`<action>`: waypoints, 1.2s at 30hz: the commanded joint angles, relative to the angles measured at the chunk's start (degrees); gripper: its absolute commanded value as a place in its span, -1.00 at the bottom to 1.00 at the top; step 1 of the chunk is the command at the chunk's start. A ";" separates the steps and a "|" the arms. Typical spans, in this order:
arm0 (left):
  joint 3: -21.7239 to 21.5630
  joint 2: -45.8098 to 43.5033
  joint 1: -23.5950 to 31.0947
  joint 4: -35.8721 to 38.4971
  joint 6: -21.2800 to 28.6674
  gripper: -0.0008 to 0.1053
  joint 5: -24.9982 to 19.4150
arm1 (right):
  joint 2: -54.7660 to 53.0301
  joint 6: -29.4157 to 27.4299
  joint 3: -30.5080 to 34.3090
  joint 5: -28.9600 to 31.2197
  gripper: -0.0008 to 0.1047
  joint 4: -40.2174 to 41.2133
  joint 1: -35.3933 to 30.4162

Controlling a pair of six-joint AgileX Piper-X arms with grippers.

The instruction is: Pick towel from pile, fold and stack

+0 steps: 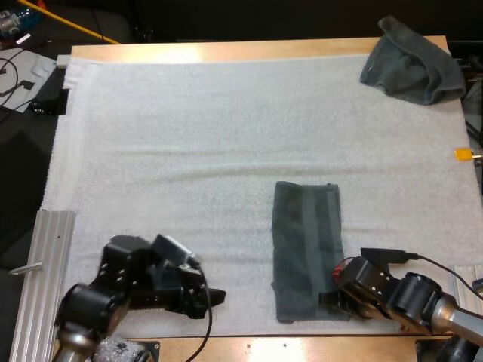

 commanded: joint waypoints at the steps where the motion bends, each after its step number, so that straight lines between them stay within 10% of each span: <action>1: -0.25 5.14 -4.58 -3.43 -1.70 0.18 1.23 | 0.69 0.64 -0.41 1.03 -0.98 -1.18 -1.12; 36: -0.05 40.37 -26.17 -32.11 -18.35 0.18 0.36 | 0.65 0.09 -0.20 0.27 -0.98 -1.73 -1.55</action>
